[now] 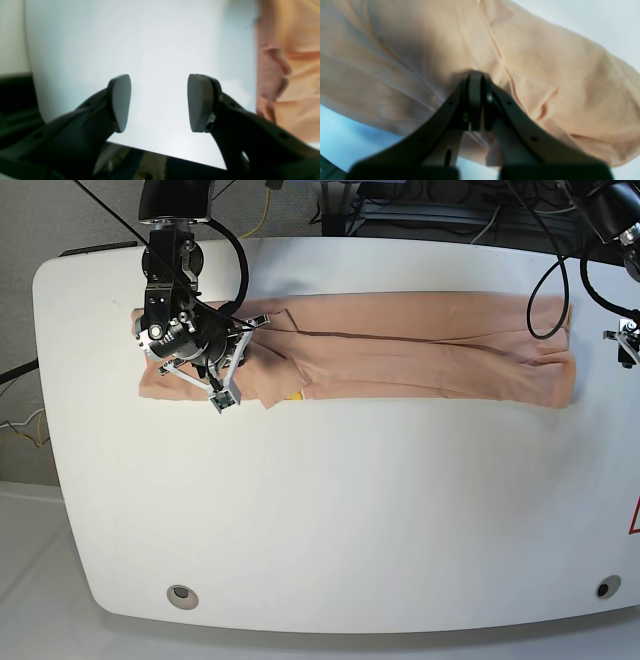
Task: Fold the T-shirt properly
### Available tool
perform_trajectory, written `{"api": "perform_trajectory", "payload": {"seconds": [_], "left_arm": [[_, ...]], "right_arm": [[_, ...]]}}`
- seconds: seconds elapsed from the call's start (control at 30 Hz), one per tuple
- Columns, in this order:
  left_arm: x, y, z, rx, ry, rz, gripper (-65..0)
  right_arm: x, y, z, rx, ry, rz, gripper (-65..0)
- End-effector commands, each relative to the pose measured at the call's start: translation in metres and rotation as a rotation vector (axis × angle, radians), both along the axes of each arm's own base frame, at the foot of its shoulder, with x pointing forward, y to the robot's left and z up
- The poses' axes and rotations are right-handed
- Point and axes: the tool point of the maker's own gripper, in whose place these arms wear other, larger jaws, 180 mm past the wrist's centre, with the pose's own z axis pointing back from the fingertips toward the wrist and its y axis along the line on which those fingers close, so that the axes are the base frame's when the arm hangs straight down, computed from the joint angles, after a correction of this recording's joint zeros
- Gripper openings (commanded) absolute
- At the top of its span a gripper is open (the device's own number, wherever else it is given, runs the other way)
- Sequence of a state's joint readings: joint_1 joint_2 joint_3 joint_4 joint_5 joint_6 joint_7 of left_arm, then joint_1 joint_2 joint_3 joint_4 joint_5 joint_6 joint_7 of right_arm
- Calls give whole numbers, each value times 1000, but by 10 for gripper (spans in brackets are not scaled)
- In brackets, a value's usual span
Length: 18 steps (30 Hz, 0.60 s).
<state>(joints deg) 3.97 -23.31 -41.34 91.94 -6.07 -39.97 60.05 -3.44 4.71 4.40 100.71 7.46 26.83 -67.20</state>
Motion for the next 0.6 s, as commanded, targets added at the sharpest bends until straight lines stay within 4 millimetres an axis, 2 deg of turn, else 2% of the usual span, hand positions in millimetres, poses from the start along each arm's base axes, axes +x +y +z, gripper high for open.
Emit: {"api": "perform_trajectory", "payload": {"seconds": [0.0,0.3,0.57], "left_arm": [[6,1,10,11,-25,-4,-310],[1,-4,2,-8,15,12,-310],[15,-6,12,-13,-27,14,-309]], "right_arm": [[9,0,9,5,-41,1,-650],[8,0,8,5,-39,1,-650],[8,0,8,5,-39,1,-650]]}}
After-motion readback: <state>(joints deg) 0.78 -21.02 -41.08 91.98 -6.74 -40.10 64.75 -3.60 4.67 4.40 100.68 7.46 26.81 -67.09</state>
